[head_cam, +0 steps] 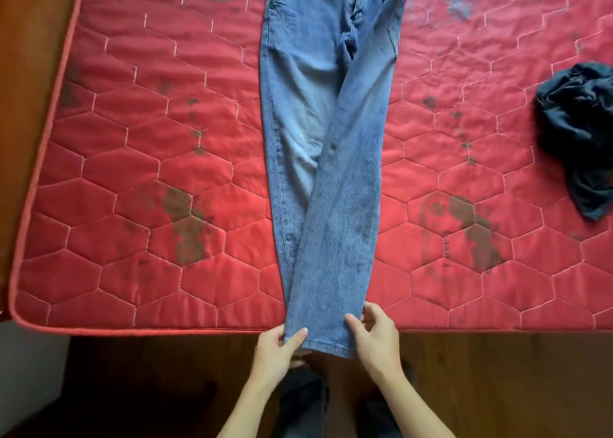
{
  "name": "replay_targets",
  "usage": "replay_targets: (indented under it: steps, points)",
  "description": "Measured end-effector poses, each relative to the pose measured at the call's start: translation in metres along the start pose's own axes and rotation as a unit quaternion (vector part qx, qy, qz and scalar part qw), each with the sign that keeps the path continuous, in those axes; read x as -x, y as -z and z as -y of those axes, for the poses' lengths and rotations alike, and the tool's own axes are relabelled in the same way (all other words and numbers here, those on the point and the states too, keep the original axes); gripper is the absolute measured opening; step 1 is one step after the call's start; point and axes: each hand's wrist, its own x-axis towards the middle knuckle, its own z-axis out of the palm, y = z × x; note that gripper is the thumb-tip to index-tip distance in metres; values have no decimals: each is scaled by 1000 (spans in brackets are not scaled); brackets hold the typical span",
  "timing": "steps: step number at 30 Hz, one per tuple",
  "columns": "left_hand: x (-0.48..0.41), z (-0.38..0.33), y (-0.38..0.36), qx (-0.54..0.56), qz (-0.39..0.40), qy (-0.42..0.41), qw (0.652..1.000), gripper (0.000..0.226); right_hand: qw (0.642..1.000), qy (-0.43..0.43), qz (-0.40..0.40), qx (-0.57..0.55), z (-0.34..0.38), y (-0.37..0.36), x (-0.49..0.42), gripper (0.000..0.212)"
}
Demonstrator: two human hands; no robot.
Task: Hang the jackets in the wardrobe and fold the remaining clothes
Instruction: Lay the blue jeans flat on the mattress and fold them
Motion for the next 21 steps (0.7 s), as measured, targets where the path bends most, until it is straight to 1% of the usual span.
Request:
replay_targets:
  steps: [2, 3, 4, 5, 6, 7, 9, 11, 13, 14, 17, 21]
  points:
    - [0, -3, 2, -143, -16, -34, 989, 33, 1000, -13, 0, 27, -4, 2, -3, 17]
    - [0, -7, 4, -246, -30, -45, 968, 38, 999, -19, -3, 32, -3, 3, -4, 16]
    - [0, -12, 7, -353, -54, -55, 932, 46, 999, -20, -6, 32, 1, 5, -6, 17]
    - [1, -19, 9, -432, -85, -62, 896, 55, 999, -22, -8, 25, 6, 6, -9, 19]
    - [2, -29, 10, -463, -115, -73, 876, 60, 1000, -25, -7, 11, 11, 8, -13, 21]
    - [1, -39, 11, -465, -140, -86, 870, 62, 999, -32, -4, -8, 18, 11, -18, 24]
    - [-3, -64, 13, -445, -172, -113, 872, 53, 996, -62, 19, -64, 33, 15, -31, 28]
    - [-12, -89, 14, -429, -164, -144, 877, 38, 986, -98, 37, -130, 50, 18, -46, 28]
    - [-25, -117, 10, -410, -136, -171, 886, 25, 977, -113, 37, -178, 68, 23, -65, 24]
    - [-33, -132, 6, -400, -127, -186, 888, 25, 973, -118, 39, -193, 76, 26, -75, 21]
    - [-62, -179, -14, -358, -130, -218, 899, 34, 956, -147, 60, -246, 97, 33, -113, 18]
    - [-108, -243, -47, -314, -120, -211, 918, 50, 923, -176, 85, -332, 128, 44, -168, 20]
